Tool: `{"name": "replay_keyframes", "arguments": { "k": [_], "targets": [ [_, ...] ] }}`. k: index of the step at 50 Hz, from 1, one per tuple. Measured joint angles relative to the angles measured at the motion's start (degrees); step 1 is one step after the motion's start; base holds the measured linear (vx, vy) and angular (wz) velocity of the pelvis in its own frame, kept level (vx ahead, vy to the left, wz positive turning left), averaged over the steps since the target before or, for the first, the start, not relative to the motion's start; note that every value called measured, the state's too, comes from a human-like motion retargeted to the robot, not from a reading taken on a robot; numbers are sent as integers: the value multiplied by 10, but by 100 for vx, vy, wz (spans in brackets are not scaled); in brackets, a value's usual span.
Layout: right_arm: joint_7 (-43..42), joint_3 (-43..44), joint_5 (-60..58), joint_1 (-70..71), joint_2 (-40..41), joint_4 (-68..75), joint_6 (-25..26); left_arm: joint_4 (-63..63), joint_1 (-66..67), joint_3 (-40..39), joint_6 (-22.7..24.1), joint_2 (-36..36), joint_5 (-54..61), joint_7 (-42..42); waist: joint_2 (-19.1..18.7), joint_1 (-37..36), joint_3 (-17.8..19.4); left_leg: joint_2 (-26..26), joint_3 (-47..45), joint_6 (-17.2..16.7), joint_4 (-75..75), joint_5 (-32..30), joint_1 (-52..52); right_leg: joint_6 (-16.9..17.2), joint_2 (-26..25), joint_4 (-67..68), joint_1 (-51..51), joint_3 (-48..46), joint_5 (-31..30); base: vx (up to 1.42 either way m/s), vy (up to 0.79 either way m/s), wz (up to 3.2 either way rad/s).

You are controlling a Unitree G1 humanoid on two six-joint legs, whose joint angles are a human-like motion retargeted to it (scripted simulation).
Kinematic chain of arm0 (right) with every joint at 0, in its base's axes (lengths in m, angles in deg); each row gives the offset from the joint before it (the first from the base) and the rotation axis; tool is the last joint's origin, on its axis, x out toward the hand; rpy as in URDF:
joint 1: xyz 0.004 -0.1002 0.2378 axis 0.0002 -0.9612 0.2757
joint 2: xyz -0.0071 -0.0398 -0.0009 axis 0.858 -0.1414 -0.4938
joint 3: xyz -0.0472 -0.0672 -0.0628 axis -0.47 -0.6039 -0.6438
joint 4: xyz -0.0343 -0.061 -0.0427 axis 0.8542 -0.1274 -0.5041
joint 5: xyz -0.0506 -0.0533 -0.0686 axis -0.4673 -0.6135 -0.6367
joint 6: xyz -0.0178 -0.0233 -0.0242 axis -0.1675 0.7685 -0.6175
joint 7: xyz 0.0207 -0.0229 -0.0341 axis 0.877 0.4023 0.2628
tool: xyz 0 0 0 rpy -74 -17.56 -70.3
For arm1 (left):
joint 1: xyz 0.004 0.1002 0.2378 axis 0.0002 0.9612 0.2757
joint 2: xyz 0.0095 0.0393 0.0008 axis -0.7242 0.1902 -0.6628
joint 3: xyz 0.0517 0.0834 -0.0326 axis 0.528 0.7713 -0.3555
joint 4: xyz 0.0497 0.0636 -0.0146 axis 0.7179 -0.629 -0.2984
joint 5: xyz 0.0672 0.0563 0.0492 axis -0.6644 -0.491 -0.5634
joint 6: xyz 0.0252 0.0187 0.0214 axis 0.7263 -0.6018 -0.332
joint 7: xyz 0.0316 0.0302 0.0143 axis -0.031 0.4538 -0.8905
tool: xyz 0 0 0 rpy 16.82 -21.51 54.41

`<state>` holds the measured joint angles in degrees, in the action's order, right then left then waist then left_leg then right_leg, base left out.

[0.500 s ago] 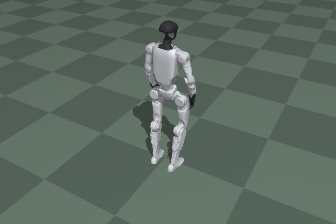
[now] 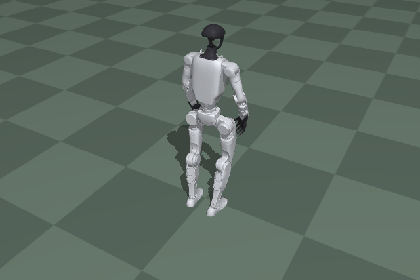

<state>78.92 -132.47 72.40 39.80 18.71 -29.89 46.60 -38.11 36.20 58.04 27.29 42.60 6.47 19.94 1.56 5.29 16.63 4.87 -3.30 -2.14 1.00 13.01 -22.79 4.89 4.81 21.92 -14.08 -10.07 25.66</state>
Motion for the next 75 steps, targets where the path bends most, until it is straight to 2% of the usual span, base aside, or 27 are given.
{"name": "replay_keyframes", "arguments": {
  "k": [13, 17, 21, 24, 28, 30, 32, 33, 35, 37, 39, 42, 47, 51, 55, 57, 59, 60, 63, 65, 67, 68, 70, 72, 73, 75],
  "targets": [
    [-4, 1, -25, 5, -6, 12, -3, 14, 7, -37, 5, -1, 19, -10, 5, -14, 0, 6, -8, 5, 0, 6, 10, 7, 8, 25, 24, 4, 4, 0, 1, -2],
    [-15, 18, -32, 6, -9, 21, -2, 18, 29, -87, 6, -16, 50, -25, 7, -22, 6, 14, -17, 9, 0, 11, 9, 10, 17, 49, 38, 12, 13, 1, 8, -15],
    [-47, 56, -27, 3, -15, 25, -2, 64, 51, -180, 26, -56, 106, -74, 6, -29, 12, 29, -28, 11, 0, 15, 8, 13, 33, 92, 61, 24, 30, 1, 10, -19],
    [-96, 102, -15, -2, -36, 21, -2, 152, 64, -281, 64, -118, 158, -143, 6, -29, 15, 45, -36, 11, 2, 16, 5, 12, 51, 138, 84, 39, 47, 0, 11, -17],
    [-182, 166, 1, -19, -88, 12, -5, 330, 54, -437, 143, -240, 212, -268, 14, -11, 17, 79, -44, 5, 5, 14, -5, 6, 88, 237, 125, 62, 73, -2, 12, -9],
    [-222, 181, -1, -30, -113, 0, -8, 432, 17, -502, 182, -304, 212, -338, 25, 11, 17, 99, -47, 2, 7, 13, -18, 4, 120, 313, 156, 64, 59, -1, 12, -5],
    [-253, 170, -19, -40, -133, -23, -12, 535, -57, -534, 204, -360, 175, -409, 42, 44, 16, 117, -47, -2, 9, 12, -31, -21, 164, 402, 200, 55, 72, 0, 13, 6],
    [-265, 156, -35, -41, -142, -43, -15, 591, -111, -535, 202, -383, 136, -452, 53, 69, 15, 126, -42, -3, 8, 14, -31, -32, 179, 446, 228, 57, 89, 4, 12, 47],
    [-270, 121, -72, -39, -161, -94, -15, 701, -271, -461, 142, -396, 3, -547, 67, 123, -7, 141, -27, -4, 4, 17, -3, -38, 194, 514, 311, 63, 97, 8, 12, 76],
    [-246, 71, -99, -55, -184, -130, -25, 756, -387, -365, 127, -368, -50, -544, 74, 156, -20, 150, -21, -4, 7, 17, -5, -27, 191, 531, 353, 71, 90, 12, 11, 55],
    [-204, 41, -116, -75, -206, -174, -35, 776, -518, -233, 99, -312, -106, -522, 70, 172, -31, 148, -15, -1, 4, 30, 7, -13, 176, 524, 405, 72, 80, 18, 9, 40],
    [-143, -4, -133, -100, -233, -219, -54, 787, -601, -109, 95, -228, -142, -453, 77, 184, -29, 148, -8, 6, 4, 52, -8, 8, 160, 494, 449, 76, 71, 24, 4, 0],
    [-72, -37, -147, -138, -255, -269, -76, 791, -604, 4, 110, -142, -166, -348, 86, 169, -16, 156, 1, 24, -16, 103, -34, 29, 150, 460, 501, 95, 64, 32, -4, -39],
    [-40, -55, -161, -145, -269, -312, -95, 764, -540, 71, 113, -134, -169, -260, 85, 133, -9, 166, 9, 43, -90, 181, -45, 30, 164, 486, 512, 115, 68, 42, -10, -47],
    [-9, -71, -163, -129, -301, -367, -121, 687, -454, 142, 97, -183, -167, -156, 79, 94, -6, 166, 12, 51, -223, 276, -40, 32, 177, 538, 495, 133, 88, 49, -16, -20],
    [43, -73, -112, -114, -351, -442, -132, 647, -394, 162, 98, -243, -146, -68, 53, 93, -27, 133, 28, 40, -327, 320, 0, 24, 157, 545, 476, 107, 118, 56, -23, 31],
    [73, -60, -53, -110, -404, -511, -143, 637, -316, 172, 98, -308, -123, 3, 30, 86, -60, 101, 26, 14, -381, 303, 24, 18, 136, 540, 464, 88, 135, 60, -27, 35],
    [87, -50, -15, -111, -435, -552, -149, 640, -273, 172, 100, -347, -107, 37, 17, 84, -80, 80, 19, -5, -404, 277, 37, 18, 123, 532, 456, 76, 133, 63, -30, 31],
    [109, -3, 114, -135, -551, -707, -155, 687, -119, 138, 111, -476, -49, 132, -10, 73, -139, 11, 4, -63, -474, 143, 74, 23, 70, 464, 406, 55, 92, 62, -36, 5],
    [113, 32, 192, -163, -625, -808, -157, 727, -15, 102, 114, -559, -4, 196, -36, 60, -164, -51, 2, -99, -555, 46, 107, 15, 19, 400, 354, 30, 72, 57, -40, -46],
    [107, 66, 251, -193, -676, -880, -159, 763, 70, 62, 111, -619, 29, 245, -74, 45, -171, -138, 5, -117, -655, -13, 144, -8, -54, 319, 295, 0, 72, 54, -39, -78],
    [104, 81, 273, -208, -692, -907, -161, 778, 105, 37, 109, -639, 39, 264, -97, 38, -169, -189, 9, -116, -708, -23, 164, -21, -101, 268, 262, -12, 73, 53, -38, -88],
    [98, 83, 289, -223, -702, -930, -166, 788, 129, 25, 108, -641, 38, 275, -109, 23, -155, -252, 5, -79, -800, 9, 197, -38, -150, 250, 226, -13, 112, 52, -35, -86],
    [87, 93, 291, -232, -690, -945, -170, 794, 121, -4, 108, -618, 24, 268, -140, 13, -124, -327, 29, -35, -868, 96, 265, -51, -243, 94, 135, 11, 80, 54, -30, -80],
    [83, 87, 285, -237, -677, -943, -170, 795, 111, -5, 109, -595, 16, 257, -141, 9, -109, -338, 29, -12, -887, 145, 291, -52, -261, 85, 116, 24, 88, 52, -21, -84],
    [68, 67, 259, -230, -628, -899, -175, 768, 35, 29, 109, -512, -21, 206, -140, 5, -77, -316, 33, 21, -886, 214, 357, -51, -285, -16, 40, 68, 60, 53, -13, -80]
  ]
}}
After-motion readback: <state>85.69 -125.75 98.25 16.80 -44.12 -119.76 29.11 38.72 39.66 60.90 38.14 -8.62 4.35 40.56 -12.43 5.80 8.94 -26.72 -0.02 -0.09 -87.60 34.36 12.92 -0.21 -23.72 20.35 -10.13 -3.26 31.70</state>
